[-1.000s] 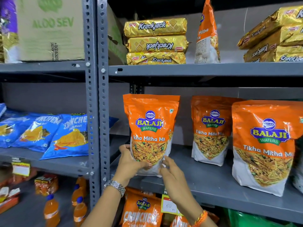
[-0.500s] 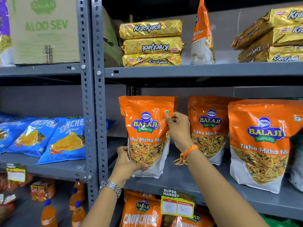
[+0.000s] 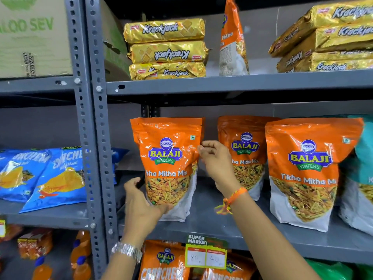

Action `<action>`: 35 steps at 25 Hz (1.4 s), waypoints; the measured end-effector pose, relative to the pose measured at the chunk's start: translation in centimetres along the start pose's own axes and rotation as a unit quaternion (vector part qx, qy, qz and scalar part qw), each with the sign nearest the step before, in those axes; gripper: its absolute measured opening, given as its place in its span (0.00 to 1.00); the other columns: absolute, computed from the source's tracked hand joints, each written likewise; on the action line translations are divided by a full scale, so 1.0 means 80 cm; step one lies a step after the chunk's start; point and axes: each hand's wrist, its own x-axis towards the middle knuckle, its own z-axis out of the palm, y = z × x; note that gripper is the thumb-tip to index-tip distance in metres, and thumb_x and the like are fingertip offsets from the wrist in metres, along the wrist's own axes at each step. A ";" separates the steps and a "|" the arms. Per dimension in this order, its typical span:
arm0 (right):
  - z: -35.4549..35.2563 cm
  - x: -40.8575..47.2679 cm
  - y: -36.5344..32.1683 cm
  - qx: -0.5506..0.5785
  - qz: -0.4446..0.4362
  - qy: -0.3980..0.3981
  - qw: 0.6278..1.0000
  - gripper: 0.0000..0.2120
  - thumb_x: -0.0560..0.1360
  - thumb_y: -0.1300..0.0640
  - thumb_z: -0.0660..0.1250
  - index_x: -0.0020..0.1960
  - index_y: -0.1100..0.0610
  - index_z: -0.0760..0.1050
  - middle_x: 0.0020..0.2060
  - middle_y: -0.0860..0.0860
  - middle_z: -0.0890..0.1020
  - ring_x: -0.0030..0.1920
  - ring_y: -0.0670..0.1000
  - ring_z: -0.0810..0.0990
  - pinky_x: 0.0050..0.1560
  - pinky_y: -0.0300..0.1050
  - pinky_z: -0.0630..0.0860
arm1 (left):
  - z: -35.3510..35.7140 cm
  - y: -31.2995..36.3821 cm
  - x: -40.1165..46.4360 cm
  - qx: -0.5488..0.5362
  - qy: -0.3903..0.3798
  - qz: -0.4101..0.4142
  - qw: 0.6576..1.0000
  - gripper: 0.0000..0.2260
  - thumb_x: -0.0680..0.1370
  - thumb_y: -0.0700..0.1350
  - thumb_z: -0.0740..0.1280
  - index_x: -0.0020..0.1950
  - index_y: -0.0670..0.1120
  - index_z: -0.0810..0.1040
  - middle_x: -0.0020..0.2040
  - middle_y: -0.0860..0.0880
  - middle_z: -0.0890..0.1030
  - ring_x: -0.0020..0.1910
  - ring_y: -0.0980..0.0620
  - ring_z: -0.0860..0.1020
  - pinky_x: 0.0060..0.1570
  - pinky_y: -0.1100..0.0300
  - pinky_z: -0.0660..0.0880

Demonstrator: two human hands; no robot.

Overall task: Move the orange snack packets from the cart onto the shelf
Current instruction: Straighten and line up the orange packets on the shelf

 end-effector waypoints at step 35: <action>-0.038 -0.112 0.096 -0.177 0.068 -0.126 0.974 0.39 0.75 0.49 0.74 0.81 0.53 0.59 0.74 0.53 0.73 0.71 0.53 0.75 0.68 0.46 0.76 | 0.015 0.035 -0.047 -0.056 0.141 0.108 0.982 0.23 0.71 0.42 0.75 0.63 0.59 0.74 0.60 0.57 0.80 0.60 0.57 0.79 0.59 0.61 0.76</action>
